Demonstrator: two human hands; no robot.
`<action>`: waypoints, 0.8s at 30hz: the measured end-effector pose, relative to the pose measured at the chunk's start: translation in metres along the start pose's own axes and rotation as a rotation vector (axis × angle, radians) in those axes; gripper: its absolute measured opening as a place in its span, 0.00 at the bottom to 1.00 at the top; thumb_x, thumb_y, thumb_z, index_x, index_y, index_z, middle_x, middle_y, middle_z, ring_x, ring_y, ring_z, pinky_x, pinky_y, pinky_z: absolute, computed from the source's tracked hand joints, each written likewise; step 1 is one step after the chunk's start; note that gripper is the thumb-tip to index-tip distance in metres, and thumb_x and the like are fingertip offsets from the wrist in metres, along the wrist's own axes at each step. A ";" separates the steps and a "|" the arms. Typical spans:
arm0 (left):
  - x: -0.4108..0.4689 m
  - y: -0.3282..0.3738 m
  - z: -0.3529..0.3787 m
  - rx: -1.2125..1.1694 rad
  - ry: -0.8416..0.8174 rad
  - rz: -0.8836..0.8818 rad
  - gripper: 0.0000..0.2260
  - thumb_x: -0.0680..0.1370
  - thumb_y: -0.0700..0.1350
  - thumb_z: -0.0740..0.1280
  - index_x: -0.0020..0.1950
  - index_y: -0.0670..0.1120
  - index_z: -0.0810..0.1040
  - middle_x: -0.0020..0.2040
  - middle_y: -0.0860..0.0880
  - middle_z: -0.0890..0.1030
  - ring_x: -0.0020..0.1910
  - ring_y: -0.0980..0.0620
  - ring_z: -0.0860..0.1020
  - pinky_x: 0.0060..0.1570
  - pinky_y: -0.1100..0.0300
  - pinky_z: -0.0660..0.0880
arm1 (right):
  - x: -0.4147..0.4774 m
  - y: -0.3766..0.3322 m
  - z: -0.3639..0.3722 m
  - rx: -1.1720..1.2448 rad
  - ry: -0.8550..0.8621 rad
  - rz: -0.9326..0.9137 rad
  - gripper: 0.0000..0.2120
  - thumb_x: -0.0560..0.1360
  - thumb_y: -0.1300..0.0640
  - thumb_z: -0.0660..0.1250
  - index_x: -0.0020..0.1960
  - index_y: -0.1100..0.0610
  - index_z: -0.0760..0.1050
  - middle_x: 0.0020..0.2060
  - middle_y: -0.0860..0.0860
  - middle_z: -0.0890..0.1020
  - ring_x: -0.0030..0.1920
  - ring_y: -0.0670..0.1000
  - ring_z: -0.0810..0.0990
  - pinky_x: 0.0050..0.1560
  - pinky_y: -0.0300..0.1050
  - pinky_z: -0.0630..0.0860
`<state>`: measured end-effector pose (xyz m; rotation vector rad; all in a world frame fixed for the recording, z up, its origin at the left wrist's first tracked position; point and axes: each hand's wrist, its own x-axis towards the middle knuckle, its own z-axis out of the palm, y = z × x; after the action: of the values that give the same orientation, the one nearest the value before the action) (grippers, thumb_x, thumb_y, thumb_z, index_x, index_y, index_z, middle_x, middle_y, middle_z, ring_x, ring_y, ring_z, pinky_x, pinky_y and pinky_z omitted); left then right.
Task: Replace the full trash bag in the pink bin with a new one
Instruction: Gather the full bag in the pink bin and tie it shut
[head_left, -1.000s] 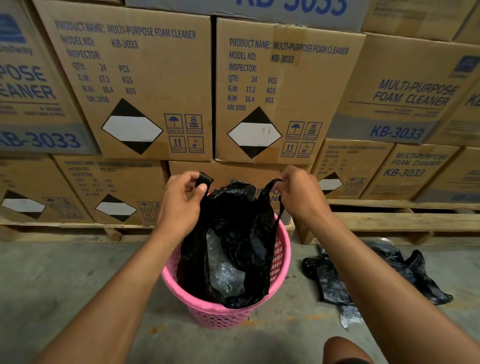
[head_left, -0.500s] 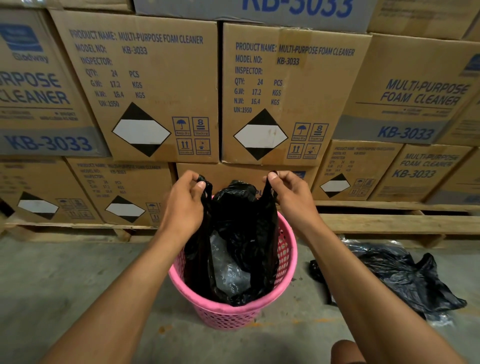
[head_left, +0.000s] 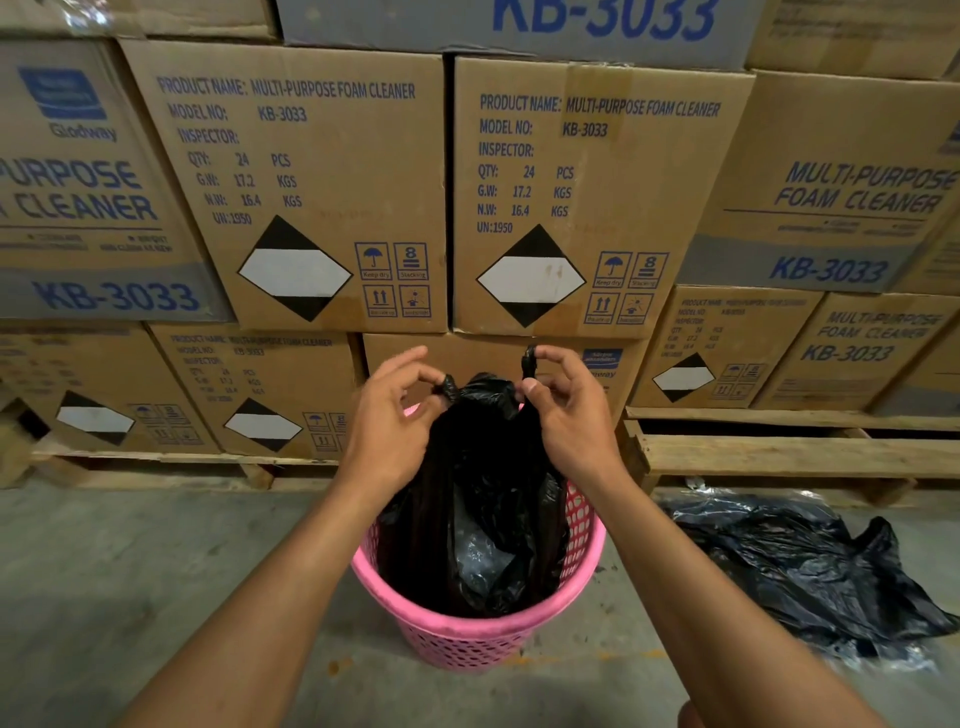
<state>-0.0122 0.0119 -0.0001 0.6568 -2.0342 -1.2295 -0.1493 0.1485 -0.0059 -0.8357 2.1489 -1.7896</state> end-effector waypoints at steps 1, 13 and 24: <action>0.000 -0.002 0.003 -0.056 -0.020 -0.017 0.11 0.77 0.36 0.70 0.48 0.53 0.80 0.61 0.54 0.80 0.60 0.57 0.77 0.61 0.64 0.75 | 0.000 0.002 0.001 -0.009 -0.005 -0.010 0.20 0.82 0.58 0.67 0.56 0.31 0.72 0.46 0.49 0.86 0.53 0.48 0.85 0.61 0.61 0.79; 0.011 -0.002 0.018 -0.277 0.078 -0.092 0.21 0.78 0.38 0.71 0.70 0.46 0.76 0.66 0.45 0.80 0.66 0.53 0.77 0.63 0.68 0.73 | 0.004 0.002 -0.007 0.001 -0.042 -0.094 0.30 0.83 0.63 0.63 0.73 0.32 0.64 0.51 0.52 0.83 0.56 0.42 0.82 0.56 0.40 0.75; 0.009 -0.004 0.030 -0.279 0.002 -0.072 0.16 0.75 0.30 0.71 0.59 0.45 0.82 0.52 0.47 0.85 0.50 0.59 0.84 0.54 0.63 0.80 | 0.008 0.008 0.006 0.064 -0.105 -0.057 0.20 0.82 0.62 0.65 0.66 0.42 0.65 0.45 0.50 0.87 0.50 0.47 0.85 0.59 0.56 0.81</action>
<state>-0.0405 0.0208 -0.0116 0.5997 -1.8047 -1.5186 -0.1548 0.1394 -0.0134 -0.9615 2.0115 -1.7890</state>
